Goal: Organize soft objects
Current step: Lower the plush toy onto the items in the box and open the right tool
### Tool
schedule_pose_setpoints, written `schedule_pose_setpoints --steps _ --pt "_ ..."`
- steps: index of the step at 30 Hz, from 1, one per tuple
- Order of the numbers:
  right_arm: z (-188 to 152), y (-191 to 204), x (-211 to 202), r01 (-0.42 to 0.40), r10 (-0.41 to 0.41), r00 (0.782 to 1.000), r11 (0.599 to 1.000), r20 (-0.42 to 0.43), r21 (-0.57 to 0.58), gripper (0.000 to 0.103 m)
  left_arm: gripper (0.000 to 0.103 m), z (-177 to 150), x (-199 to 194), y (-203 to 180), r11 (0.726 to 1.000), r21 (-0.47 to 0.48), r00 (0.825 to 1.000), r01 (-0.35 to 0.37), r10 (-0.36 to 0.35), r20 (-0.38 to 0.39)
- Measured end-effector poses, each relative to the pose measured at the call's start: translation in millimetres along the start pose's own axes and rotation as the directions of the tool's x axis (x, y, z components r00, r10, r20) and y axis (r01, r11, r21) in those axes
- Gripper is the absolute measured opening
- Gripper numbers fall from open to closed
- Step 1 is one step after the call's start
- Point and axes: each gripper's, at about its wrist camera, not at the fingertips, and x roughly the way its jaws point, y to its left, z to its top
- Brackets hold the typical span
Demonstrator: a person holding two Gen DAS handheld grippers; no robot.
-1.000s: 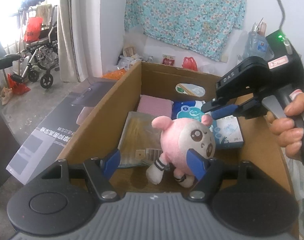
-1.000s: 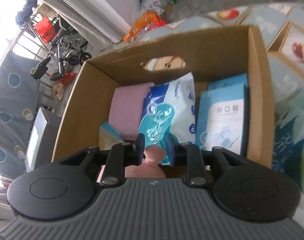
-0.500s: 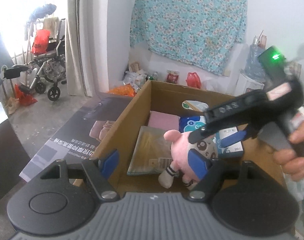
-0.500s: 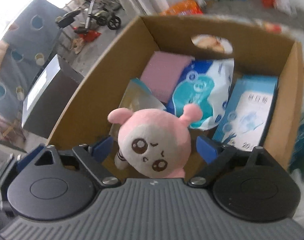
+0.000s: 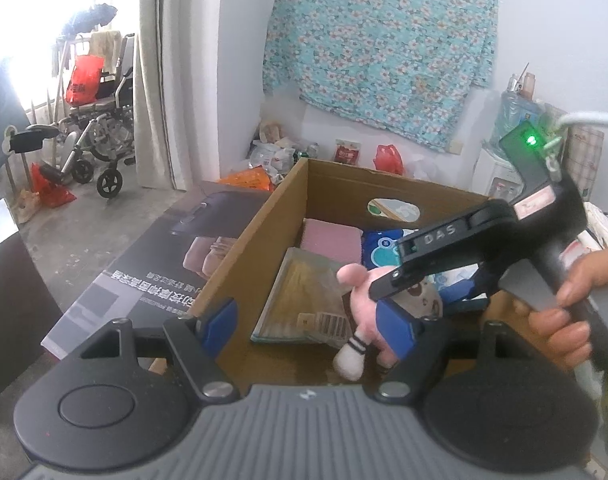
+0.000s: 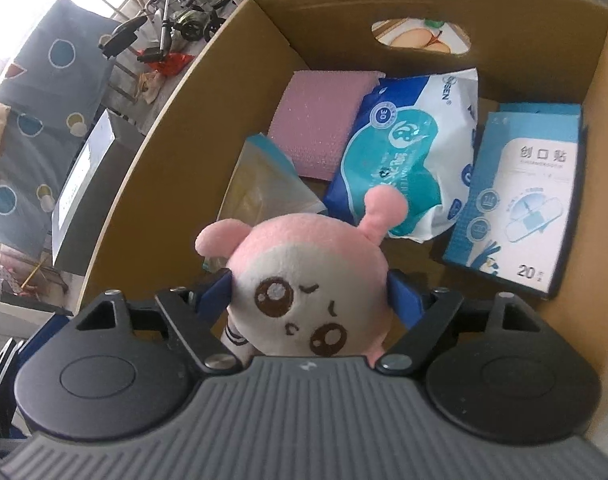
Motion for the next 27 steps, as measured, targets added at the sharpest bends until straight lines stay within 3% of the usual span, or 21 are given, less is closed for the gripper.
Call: schedule_pose_setpoints --steps 9,16,23,27 --pt "16 -12 -39 -0.11 0.109 0.994 0.99 0.014 0.089 0.082 0.077 1 0 2 1.0 -0.007 1.0 0.0 0.0 0.009" --pt "7 -8 -18 0.046 -0.046 0.999 0.999 -0.013 0.022 0.083 0.077 0 3 -2 1.0 -0.003 1.0 0.001 -0.001 -0.003" --pt "3 13 0 0.114 -0.113 0.993 0.99 0.018 -0.087 0.089 0.078 -5 1 -8 1.0 0.001 1.0 0.007 -0.007 -0.01" --pt "-2 14 -7 0.1 -0.097 0.995 0.99 0.03 -0.096 0.09 0.082 -7 -4 -10 1.0 0.002 1.0 0.012 -0.012 0.001"
